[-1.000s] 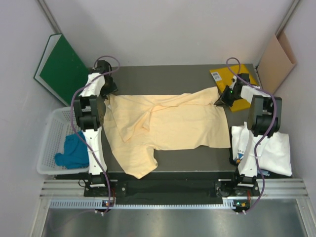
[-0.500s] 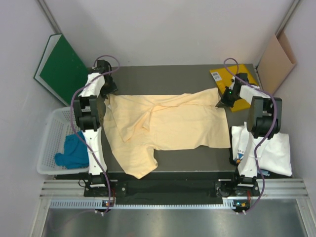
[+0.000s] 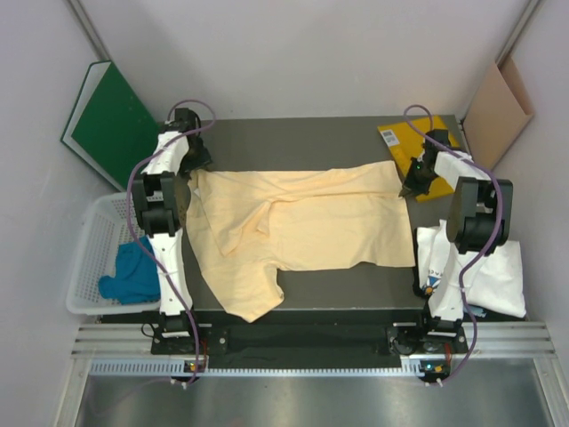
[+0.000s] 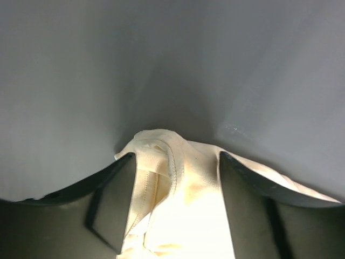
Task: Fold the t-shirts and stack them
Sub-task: Fold the tshirt
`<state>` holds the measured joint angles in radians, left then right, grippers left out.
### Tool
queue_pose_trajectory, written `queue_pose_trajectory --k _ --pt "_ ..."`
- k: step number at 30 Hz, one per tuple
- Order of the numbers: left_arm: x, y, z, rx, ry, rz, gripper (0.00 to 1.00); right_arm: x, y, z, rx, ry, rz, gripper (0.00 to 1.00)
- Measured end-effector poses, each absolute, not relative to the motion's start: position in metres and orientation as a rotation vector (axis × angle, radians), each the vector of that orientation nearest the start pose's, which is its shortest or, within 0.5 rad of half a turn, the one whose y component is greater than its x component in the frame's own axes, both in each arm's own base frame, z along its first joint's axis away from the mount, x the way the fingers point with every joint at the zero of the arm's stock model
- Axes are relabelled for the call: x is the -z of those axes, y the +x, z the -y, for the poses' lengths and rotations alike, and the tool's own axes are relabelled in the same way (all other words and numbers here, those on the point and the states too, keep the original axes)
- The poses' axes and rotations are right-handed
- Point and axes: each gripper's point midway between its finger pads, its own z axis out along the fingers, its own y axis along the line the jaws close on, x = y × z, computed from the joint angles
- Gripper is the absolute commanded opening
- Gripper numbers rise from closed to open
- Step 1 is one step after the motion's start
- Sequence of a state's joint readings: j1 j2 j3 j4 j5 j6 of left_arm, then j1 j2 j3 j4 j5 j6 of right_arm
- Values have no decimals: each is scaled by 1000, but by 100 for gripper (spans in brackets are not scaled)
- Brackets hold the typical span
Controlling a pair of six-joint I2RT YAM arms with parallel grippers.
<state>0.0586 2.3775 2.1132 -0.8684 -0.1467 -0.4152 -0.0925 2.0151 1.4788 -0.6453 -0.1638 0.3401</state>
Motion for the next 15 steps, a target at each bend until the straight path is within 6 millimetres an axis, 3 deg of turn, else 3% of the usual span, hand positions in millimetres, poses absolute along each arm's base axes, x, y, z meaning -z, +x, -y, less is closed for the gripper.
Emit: queue_pose_trajectory --k 4,5,7,10,11,13,14,15 --pt "-47 533 -41 -97 -669 -2599 80 -35 431 3 -247 561 -2714 4" --pt "-48 533 -42 -99 -665 -2598 81 -35 431 4 -237 563 -2714 12" --pt "-54 533 -41 -93 -654 -2591 83 -34 430 6 -220 565 -2716 17" --pt "-76 529 -39 -69 -628 -2564 86 -33 429 10 -191 558 -2722 45" --pt "-87 525 -37 -59 -618 -2552 86 -33 428 12 -176 550 -2726 59" --pt "-113 515 -33 -37 -596 -2518 88 -32 426 14 -150 534 -2734 76" --pt "-126 509 -31 -29 -587 -2497 88 -32 426 16 -133 526 -2735 90" --pt "-138 502 -29 -23 -577 -2478 88 -33 426 18 -118 516 -2734 95"
